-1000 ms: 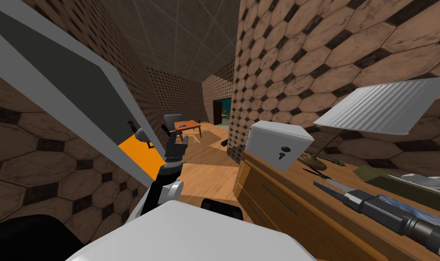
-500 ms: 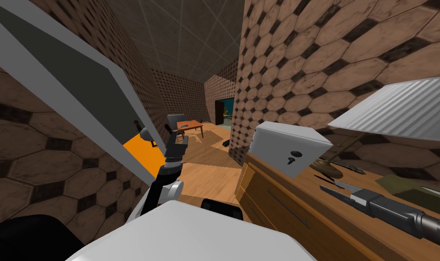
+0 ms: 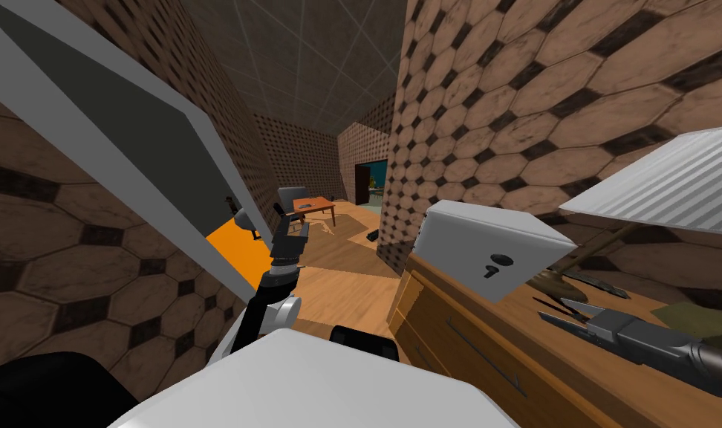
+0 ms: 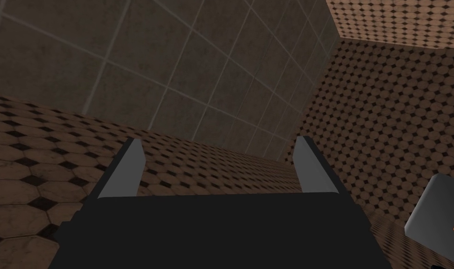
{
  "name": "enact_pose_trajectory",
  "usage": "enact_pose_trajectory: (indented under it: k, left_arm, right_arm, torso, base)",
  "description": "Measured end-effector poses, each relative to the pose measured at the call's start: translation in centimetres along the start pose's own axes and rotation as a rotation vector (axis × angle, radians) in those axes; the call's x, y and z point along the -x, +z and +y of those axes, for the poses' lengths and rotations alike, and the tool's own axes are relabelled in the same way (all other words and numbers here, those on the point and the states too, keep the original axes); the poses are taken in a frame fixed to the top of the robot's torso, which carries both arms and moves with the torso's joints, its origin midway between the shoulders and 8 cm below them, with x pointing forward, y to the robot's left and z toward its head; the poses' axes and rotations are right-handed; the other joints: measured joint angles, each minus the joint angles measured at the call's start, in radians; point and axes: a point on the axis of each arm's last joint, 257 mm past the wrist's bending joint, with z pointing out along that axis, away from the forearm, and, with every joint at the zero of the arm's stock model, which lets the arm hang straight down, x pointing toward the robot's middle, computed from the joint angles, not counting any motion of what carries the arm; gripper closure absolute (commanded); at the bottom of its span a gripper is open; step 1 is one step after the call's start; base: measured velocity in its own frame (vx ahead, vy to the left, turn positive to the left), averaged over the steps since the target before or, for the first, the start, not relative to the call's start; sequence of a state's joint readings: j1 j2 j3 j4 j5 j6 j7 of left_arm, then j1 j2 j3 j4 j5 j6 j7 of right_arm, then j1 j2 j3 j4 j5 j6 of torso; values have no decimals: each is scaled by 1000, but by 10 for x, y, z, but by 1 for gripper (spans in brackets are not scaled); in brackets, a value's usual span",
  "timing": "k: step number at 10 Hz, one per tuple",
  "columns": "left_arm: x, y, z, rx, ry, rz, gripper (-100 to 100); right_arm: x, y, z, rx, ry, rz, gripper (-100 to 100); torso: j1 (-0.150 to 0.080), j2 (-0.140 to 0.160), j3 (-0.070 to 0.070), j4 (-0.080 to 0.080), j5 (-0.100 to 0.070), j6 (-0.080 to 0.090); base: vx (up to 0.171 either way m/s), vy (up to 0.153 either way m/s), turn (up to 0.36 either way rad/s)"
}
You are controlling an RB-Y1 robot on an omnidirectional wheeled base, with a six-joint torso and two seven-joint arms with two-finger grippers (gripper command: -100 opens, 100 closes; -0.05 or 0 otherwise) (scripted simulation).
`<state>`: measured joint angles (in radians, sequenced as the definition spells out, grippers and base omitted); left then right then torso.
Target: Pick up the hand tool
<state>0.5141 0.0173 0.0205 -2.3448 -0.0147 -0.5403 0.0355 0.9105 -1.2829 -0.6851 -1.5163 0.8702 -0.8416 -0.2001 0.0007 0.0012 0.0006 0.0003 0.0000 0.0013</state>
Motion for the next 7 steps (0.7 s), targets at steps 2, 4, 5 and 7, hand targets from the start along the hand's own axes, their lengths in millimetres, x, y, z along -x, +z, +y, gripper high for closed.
enact_pose_trajectory:
  k: [2,4,5,7]
  left_arm:
    - [0,0,0,0,0,0,0]
    - [0,0,0,0,0,0,0]
    - [0,0,0,0,0,0,0]
    - [0,0,0,0,0,0,0]
  right_arm:
    - [-6,-2,-12,-11,-59,67,-100]
    - [-15,-7,-23,-22,-115,132,-100]
    - [-20,-8,-31,-28,-146,170,-100]
    - [-29,-11,-38,-35,-197,231,-100]
  torso:
    - [0,0,0,0,0,0]
    - [0,0,0,0,0,0]
    - [-1,0,0,0,0,0]
    - [0,1,0,0,0,0]
  base:
    - [30,3,37]
    - [28,-1,21]
    - [22,-2,18]
    - [29,1,28]
